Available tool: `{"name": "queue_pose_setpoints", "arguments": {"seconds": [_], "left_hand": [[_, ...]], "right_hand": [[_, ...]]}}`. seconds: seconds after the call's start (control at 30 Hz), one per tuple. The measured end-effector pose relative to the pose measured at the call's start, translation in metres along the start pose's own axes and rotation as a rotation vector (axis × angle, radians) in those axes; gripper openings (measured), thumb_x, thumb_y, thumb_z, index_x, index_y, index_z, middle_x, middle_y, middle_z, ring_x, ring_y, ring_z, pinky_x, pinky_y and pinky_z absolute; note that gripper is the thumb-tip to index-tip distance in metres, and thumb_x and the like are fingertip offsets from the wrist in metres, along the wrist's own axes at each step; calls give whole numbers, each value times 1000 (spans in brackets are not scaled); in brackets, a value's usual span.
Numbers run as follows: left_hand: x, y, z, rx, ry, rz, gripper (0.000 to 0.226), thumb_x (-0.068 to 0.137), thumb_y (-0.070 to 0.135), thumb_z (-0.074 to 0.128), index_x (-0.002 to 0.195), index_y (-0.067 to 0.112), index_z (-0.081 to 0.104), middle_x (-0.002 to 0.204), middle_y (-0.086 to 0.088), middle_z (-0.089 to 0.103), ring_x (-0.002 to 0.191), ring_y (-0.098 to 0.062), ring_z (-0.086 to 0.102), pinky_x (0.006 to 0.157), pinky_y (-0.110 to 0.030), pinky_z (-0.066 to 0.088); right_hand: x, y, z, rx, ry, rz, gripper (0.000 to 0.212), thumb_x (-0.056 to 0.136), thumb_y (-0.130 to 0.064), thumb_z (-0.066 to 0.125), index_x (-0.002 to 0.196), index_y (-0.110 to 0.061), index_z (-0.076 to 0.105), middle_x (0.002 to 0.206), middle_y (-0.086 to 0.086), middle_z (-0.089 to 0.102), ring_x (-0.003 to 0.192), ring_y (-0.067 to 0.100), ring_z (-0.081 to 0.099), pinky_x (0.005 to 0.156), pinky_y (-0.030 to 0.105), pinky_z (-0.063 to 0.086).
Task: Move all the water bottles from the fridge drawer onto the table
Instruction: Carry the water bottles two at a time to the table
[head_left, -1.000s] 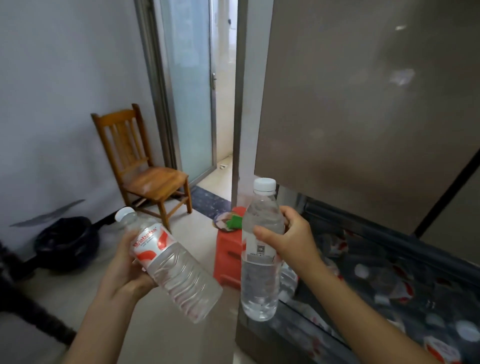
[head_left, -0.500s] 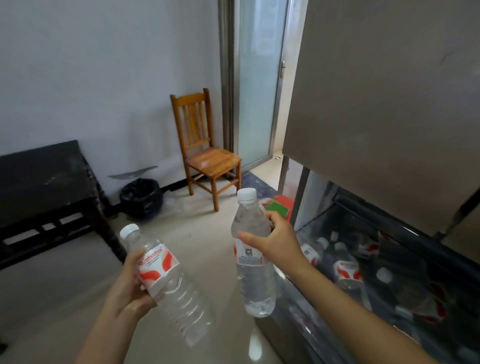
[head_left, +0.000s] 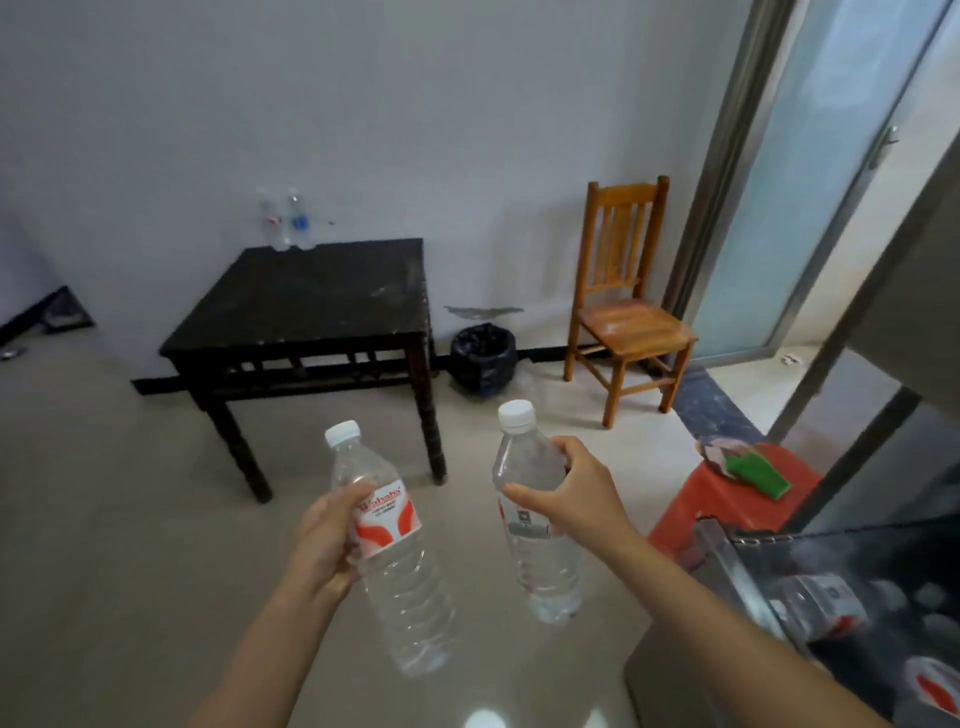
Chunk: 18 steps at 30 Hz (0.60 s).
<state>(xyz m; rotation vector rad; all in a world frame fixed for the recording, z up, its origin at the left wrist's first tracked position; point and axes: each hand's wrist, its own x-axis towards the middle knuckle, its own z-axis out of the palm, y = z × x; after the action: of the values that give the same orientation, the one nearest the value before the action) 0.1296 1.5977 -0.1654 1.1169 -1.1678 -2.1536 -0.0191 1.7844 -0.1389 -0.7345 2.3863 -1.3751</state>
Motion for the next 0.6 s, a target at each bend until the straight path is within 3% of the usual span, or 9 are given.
{"name": "queue_pose_setpoints", "arguments": {"seconds": [0.17, 0.3, 0.5, 0.6], "left_hand": [[-16, 21, -83, -41, 156, 114, 10, 83, 10, 61, 91, 4, 59, 68, -11, 71, 57, -22, 68, 53, -36, 57], [-34, 40, -174, -118, 276, 117, 31, 80, 12, 65, 108, 0, 57, 88, -19, 68, 69, -28, 68, 70, -43, 56], [-77, 74, -293, -173, 474, 189, 22, 79, 9, 67, 99, 2, 60, 96, -21, 66, 77, -31, 65, 85, -50, 50], [-99, 88, -344, -131, 569, 252, 9, 82, 7, 64, 88, 9, 59, 93, -16, 66, 76, -27, 63, 73, -40, 54]], "right_hand": [[1, -36, 66, -14, -132, -55, 56, 65, -33, 81, 104, -25, 43, 88, -16, 48, 81, 4, 51, 74, 18, 44], [-11, -71, 136, -20, -248, -110, 54, 64, -31, 82, 105, -21, 48, 95, -8, 58, 87, 9, 57, 66, 14, 41], [-42, -130, 239, -53, -396, -155, 68, 64, -34, 81, 120, -15, 47, 106, -6, 52, 97, 11, 51, 85, 25, 43], [-61, -158, 291, -44, -462, -180, 62, 64, -31, 82, 114, -18, 47, 105, -5, 55, 95, 12, 54, 80, 25, 45]]}}
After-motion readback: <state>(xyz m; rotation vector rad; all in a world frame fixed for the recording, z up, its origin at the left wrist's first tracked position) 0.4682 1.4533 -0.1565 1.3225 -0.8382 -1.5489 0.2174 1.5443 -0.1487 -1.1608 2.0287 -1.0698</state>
